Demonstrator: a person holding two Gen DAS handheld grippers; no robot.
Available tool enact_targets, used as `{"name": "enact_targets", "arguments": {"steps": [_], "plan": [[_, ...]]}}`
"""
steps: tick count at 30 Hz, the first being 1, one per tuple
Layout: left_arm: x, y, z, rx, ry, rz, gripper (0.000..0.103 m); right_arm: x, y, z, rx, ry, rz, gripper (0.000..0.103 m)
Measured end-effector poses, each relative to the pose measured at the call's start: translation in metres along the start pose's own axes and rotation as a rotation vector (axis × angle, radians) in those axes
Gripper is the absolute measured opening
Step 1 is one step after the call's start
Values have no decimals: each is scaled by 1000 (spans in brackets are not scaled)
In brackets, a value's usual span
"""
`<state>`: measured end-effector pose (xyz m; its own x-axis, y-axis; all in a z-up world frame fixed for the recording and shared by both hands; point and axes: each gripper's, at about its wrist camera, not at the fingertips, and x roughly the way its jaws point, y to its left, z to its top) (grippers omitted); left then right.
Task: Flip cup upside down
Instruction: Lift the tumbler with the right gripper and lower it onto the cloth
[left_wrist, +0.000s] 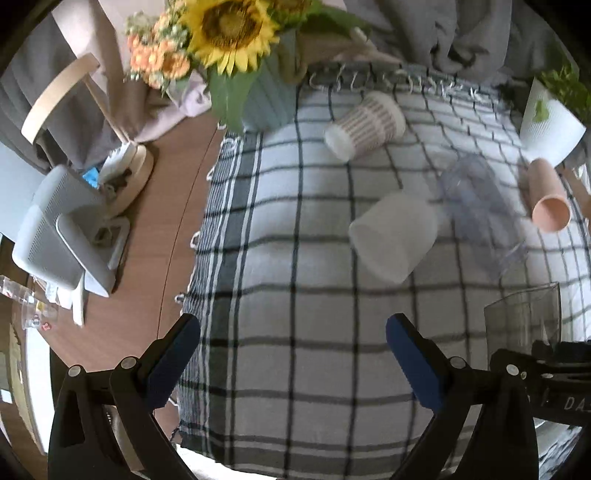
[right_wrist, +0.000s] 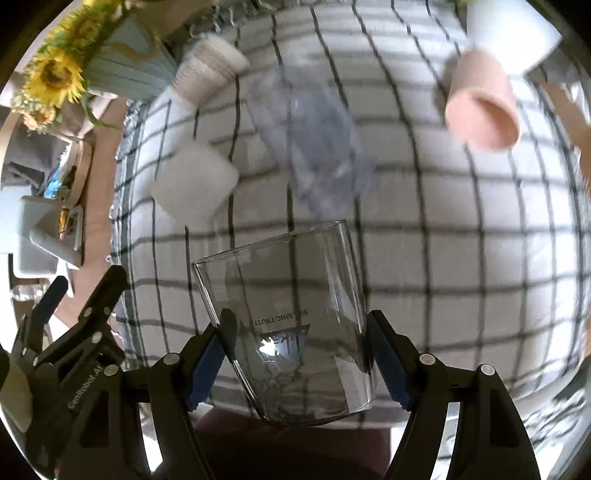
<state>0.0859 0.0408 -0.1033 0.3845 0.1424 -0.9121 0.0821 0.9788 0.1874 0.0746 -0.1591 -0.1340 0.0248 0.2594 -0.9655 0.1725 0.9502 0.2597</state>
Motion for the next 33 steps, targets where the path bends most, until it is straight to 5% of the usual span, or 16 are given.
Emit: {"name": "enact_targets", "arguments": {"steps": [19, 33], "plan": [[35, 1, -31, 41, 119, -32, 103, 61, 13, -22, 118, 56, -89, 74], [22, -1, -46, -5, 130, -36, 103, 42, 29, -31, 30, -10, -101, 81]]}}
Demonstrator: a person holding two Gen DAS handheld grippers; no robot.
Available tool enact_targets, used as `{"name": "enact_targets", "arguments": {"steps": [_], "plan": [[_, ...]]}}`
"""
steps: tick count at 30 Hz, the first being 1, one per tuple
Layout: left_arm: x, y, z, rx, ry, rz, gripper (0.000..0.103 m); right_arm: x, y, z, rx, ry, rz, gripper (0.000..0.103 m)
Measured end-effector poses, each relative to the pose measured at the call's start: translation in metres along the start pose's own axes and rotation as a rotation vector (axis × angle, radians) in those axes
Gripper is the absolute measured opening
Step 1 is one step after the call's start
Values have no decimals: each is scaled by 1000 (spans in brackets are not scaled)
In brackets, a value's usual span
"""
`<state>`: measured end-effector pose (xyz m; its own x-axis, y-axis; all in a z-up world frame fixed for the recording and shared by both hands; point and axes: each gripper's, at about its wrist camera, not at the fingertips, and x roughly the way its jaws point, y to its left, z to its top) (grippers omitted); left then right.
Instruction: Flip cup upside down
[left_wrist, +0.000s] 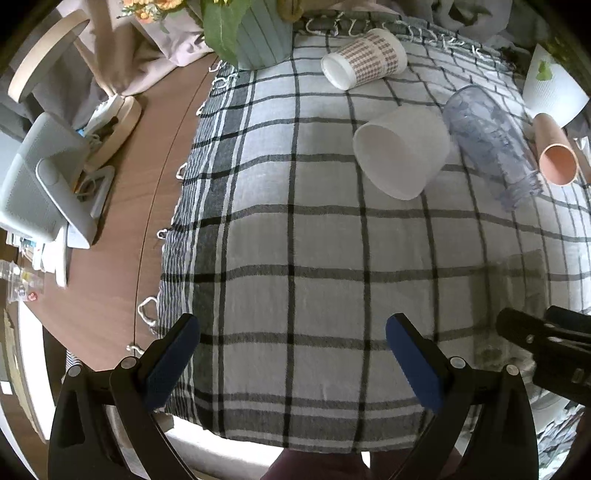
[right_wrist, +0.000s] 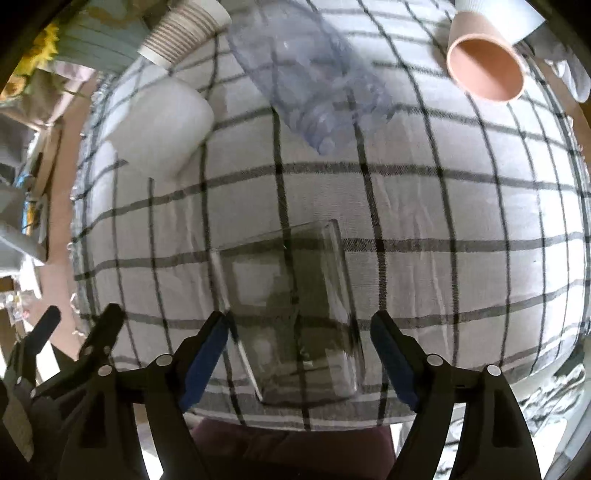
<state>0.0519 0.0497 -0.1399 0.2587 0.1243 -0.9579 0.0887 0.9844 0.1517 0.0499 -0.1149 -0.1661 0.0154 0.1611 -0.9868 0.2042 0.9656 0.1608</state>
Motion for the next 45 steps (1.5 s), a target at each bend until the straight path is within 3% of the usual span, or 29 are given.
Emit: {"name": "enact_targets", "arguments": {"steps": [9, 15, 27, 40, 45], "plan": [[-42, -29, -19, -3, -70, -92, 103, -68, -28, -20, 19, -219, 3, 81], [-58, -69, -34, 12, -82, -154, 103, -88, -70, -26, 24, -276, -17, 81], [-41, -129, -49, 19, -36, -184, 103, -80, -138, -34, 24, -241, -56, 81], [-13, -150, -44, 1, -53, -180, 94, -56, -165, -39, 47, -184, -93, 81], [-4, -154, -44, 3, -46, -177, 74, -47, -166, -40, 42, -160, -99, 81]]}}
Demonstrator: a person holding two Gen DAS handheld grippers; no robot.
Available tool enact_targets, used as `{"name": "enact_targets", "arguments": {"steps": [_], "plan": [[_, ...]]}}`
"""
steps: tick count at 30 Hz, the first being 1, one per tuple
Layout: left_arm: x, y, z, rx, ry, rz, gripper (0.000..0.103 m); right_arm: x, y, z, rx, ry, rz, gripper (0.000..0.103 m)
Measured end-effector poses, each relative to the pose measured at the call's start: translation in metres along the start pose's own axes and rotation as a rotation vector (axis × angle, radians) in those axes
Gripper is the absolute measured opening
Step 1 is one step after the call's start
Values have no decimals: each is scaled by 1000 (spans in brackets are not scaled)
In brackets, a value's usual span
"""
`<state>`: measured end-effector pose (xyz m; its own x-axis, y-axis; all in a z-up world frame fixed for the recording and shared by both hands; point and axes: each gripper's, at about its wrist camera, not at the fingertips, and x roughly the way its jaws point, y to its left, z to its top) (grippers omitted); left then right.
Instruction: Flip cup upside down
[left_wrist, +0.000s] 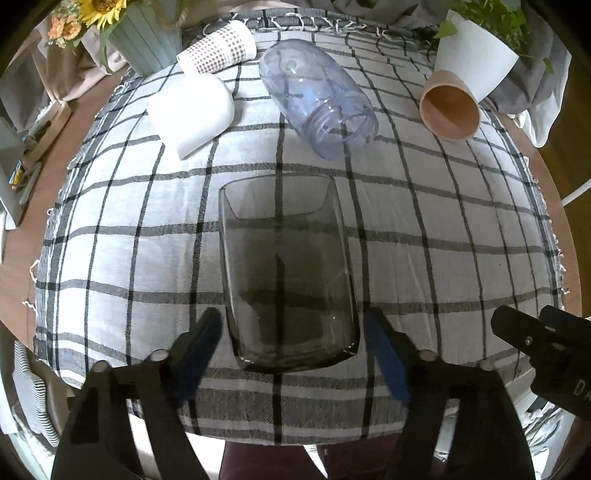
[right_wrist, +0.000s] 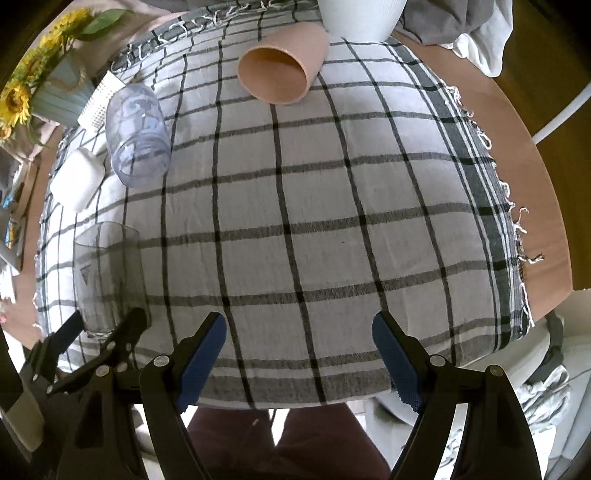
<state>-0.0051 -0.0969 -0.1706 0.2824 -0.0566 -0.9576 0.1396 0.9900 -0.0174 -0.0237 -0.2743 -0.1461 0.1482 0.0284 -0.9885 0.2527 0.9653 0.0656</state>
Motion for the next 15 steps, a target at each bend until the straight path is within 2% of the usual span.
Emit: {"name": "enact_targets", "arguments": {"steps": [2, 9, 15], "plan": [[2, -1, -1, 8, 0, 5, 68, 2, 1, -1, -7, 5, -4, 81], [-1, -1, -3, 29, 0, 8, 68, 8, 3, 0, -7, 15, 0, 81], [-20, 5, -4, 19, -18, -10, 67, 3, 3, 2, -10, -4, 29, 81]]}}
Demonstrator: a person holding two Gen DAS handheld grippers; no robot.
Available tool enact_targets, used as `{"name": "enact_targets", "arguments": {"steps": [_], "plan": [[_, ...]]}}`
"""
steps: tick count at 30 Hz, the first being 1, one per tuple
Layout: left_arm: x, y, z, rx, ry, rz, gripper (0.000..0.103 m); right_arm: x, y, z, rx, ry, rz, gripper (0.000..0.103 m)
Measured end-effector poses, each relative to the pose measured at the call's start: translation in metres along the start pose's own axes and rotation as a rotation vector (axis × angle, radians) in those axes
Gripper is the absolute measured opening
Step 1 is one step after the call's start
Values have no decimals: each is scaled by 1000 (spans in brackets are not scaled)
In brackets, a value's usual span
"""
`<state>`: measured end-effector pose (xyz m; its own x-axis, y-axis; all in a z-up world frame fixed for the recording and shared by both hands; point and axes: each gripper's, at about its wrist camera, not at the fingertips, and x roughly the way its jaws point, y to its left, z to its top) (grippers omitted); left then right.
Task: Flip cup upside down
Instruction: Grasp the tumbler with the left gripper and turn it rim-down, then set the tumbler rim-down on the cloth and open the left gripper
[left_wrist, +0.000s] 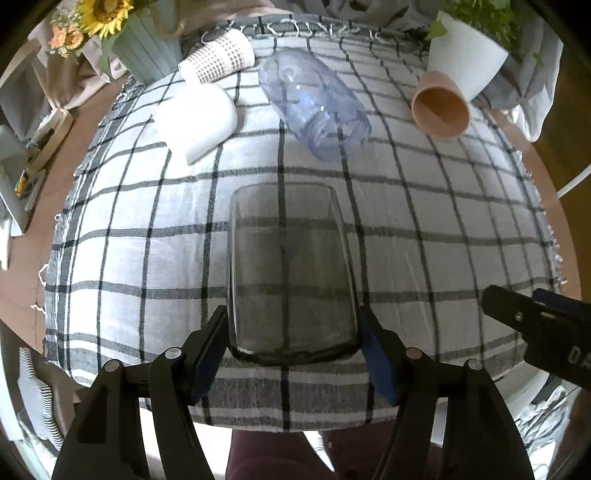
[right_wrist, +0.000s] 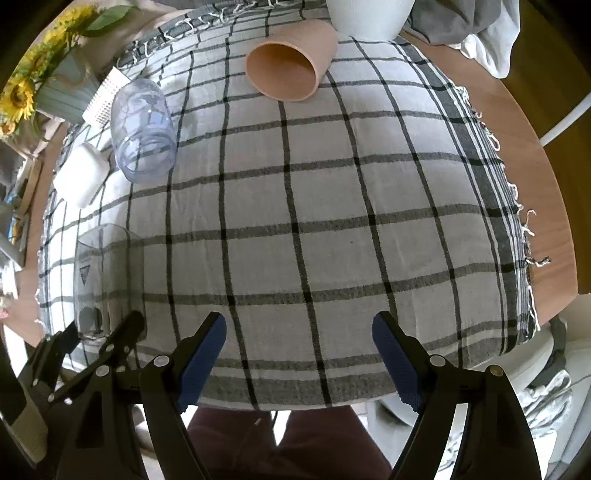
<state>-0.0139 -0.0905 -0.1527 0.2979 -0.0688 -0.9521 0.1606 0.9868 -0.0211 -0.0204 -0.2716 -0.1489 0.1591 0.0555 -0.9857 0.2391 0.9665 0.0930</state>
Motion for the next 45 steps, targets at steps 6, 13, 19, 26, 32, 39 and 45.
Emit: {"name": "enact_targets", "arguments": {"steps": [6, 13, 19, 26, 32, 39, 45], "plan": [[-15, 5, 13, -5, -41, 8, 66, -14, -1, 4, 22, -36, 56, 81], [-20, 6, 34, 4, -78, 6, 66, -22, -3, 12, 59, -76, 70, 81], [-18, 5, 47, 14, -96, 2, 66, -22, 0, 20, 75, -84, 75, 81], [-11, 5, 63, 13, -110, 3, 66, -23, 2, 25, 73, -94, 70, 81], [-6, 8, 72, 9, -105, 2, 66, -24, 3, 29, 86, -99, 68, 81], [-4, 8, 75, 8, -101, 1, 66, -22, 2, 30, 93, -88, 69, 81], [-4, 7, 76, 10, -89, 8, 68, -21, 1, 31, 98, -84, 68, 81]]}}
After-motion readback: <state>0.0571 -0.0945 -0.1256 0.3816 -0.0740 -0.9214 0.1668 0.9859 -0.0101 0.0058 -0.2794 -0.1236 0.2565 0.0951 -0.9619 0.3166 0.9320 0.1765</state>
